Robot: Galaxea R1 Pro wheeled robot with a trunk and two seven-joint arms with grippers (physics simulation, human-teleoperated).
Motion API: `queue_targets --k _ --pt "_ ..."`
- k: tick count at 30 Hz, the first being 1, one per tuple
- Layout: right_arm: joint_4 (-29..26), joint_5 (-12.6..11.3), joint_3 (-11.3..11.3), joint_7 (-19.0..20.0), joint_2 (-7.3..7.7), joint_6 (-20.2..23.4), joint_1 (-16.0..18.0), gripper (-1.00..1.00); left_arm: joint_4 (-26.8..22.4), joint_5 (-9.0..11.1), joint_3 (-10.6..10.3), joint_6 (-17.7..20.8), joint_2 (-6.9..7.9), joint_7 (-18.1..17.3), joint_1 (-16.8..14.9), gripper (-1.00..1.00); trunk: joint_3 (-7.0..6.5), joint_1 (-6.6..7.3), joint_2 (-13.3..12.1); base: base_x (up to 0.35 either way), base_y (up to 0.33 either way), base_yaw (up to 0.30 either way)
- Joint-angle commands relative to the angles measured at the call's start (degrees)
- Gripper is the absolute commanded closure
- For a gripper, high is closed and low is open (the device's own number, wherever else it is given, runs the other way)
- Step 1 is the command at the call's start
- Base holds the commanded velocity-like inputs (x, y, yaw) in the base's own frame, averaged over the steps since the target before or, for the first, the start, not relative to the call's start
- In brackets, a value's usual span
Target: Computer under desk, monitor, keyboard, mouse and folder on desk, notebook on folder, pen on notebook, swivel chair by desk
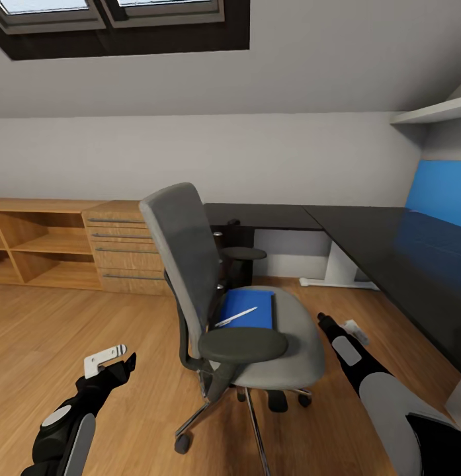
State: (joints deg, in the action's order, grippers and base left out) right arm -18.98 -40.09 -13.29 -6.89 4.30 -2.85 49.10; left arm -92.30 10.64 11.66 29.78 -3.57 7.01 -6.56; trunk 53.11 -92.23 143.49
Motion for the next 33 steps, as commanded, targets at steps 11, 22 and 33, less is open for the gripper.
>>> queue_targets --k 11,22,33 --pt "-0.01 -3.92 0.11 0.01 0.81 5.83 0.03 -1.00 -0.08 0.61 0.03 0.28 -0.03 0.41 -0.03 -1.00 0.06 0.01 0.03 0.000 0.000 0.000" --pt "-0.15 -4.37 0.19 0.12 0.99 6.49 0.03 -1.00 -0.08 0.58 0.03 0.28 -0.03 0.46 -0.03 -1.00 0.06 0.01 0.03 0.000 0.000 0.000" --pt "-0.26 -4.38 0.20 0.12 0.89 6.29 0.03 -1.00 -0.08 0.54 0.03 0.28 -0.03 0.46 -0.03 -1.00 0.06 0.01 0.03 0.000 0.000 0.190"
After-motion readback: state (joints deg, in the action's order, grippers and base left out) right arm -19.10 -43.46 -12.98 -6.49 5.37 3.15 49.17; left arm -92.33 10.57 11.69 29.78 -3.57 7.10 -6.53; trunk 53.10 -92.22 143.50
